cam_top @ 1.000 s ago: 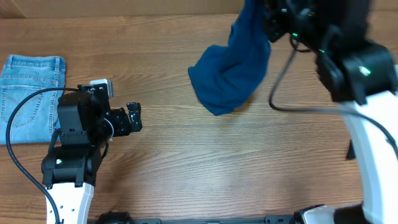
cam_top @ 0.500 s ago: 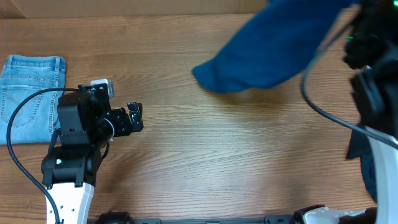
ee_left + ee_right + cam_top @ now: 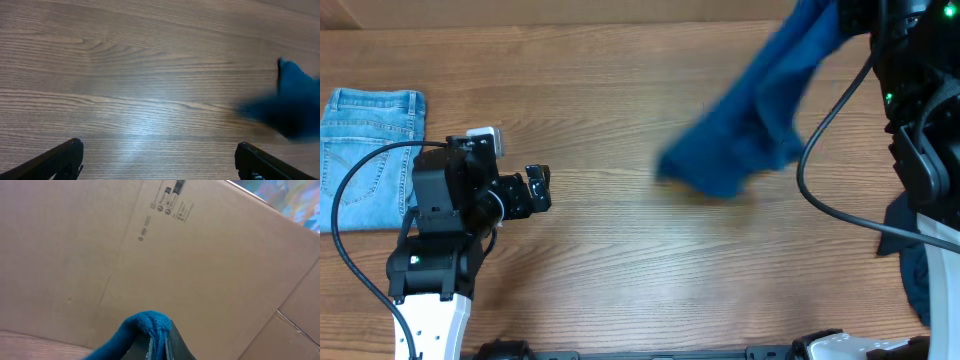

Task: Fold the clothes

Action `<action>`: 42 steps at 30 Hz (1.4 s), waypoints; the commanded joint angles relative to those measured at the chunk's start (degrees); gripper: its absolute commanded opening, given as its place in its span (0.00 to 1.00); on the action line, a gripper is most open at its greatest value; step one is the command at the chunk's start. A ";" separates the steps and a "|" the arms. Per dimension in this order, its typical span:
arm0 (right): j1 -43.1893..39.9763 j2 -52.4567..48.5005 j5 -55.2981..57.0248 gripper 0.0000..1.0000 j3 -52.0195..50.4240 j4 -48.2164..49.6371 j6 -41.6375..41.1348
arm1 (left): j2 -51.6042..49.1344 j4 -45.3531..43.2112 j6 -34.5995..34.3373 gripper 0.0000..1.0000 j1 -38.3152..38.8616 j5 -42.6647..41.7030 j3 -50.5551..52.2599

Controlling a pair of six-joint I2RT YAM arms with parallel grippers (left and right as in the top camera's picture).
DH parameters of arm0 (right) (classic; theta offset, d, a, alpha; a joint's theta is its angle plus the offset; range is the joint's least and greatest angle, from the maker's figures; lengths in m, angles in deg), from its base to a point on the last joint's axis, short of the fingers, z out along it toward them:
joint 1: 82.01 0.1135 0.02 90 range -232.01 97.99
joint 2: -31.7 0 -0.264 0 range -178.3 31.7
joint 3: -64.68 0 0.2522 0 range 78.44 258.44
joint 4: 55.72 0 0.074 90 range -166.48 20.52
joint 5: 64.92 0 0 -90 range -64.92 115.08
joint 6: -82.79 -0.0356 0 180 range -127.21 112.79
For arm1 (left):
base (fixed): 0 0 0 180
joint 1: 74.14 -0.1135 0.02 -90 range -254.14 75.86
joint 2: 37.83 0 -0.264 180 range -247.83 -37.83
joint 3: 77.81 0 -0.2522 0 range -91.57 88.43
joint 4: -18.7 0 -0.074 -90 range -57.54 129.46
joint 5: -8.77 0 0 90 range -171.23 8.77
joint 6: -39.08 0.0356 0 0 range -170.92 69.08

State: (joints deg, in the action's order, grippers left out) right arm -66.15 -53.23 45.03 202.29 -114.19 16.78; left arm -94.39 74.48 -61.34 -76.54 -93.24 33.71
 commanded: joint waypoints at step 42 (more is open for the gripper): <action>8.13 -3.43 -38.49 0.04 1.09 3.69 -34.12 | -11.39 -41.94 -8.96 0.95 38.84 -10.69 -1.49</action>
State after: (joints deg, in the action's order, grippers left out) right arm -58.02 -55.22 6.93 202.29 -111.13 -14.43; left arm -104.84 35.27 -67.55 -40.14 -102.64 33.21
